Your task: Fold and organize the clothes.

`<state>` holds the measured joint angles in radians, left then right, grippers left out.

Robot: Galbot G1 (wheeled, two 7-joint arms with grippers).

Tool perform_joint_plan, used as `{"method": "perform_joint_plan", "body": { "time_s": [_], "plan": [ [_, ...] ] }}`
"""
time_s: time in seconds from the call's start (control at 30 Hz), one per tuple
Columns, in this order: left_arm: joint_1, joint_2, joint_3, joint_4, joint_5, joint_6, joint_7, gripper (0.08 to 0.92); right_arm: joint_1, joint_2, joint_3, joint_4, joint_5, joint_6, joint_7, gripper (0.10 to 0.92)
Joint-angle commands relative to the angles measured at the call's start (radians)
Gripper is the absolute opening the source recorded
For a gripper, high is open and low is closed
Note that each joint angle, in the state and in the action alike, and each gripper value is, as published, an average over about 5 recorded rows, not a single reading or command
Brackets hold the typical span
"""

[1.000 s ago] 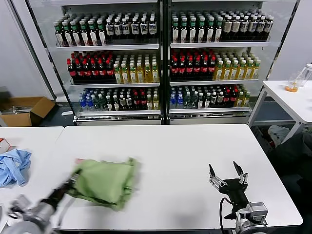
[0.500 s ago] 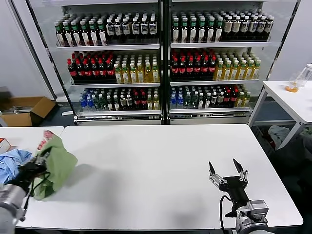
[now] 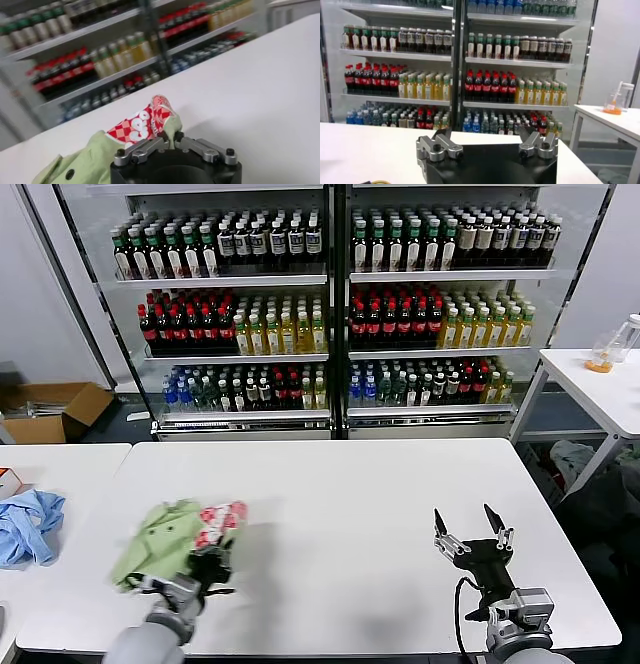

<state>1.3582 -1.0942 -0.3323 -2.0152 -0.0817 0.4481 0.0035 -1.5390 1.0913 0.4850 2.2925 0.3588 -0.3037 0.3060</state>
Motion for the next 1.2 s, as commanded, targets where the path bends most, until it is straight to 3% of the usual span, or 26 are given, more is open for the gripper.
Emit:
{"method": "perform_joint_plan", "body": {
  "time_s": [0.03, 0.3, 0.57, 0.8, 1.0, 1.2],
  "plan": [
    [-0.164, -0.062, 0.261, 0.098, -0.024, 0.028, -0.020, 0.112, 0.011, 0.007, -0.005, -0.010, -0.001, -0.001, -0.001, 0.823],
    [-0.241, -0.127, 0.313, 0.138, -0.189, -0.082, -0.035, 0.131, 0.026, 0.009, -0.011, -0.016, -0.001, -0.004, -0.012, 0.823],
    [-0.142, -0.087, 0.334, 0.056, -0.284, -0.207, -0.036, 0.348, 0.055, 0.029, -0.066, -0.036, -0.005, -0.010, -0.014, 0.823],
    [-0.031, -0.096, 0.088, -0.034, -0.333, -0.286, -0.086, 0.547, 0.168, 0.075, -0.218, -0.111, 0.097, -0.057, 0.034, 0.823],
    [0.057, -0.075, -0.155, -0.009, -0.290, -0.336, -0.183, 0.720, 0.324, 0.177, -0.409, -0.248, 0.185, -0.101, 0.086, 0.823],
    [0.102, -0.063, -0.242, 0.005, -0.269, -0.336, -0.232, 0.818, 0.423, 0.299, -0.577, -0.405, 0.187, -0.119, 0.131, 0.823]
  ]
}}
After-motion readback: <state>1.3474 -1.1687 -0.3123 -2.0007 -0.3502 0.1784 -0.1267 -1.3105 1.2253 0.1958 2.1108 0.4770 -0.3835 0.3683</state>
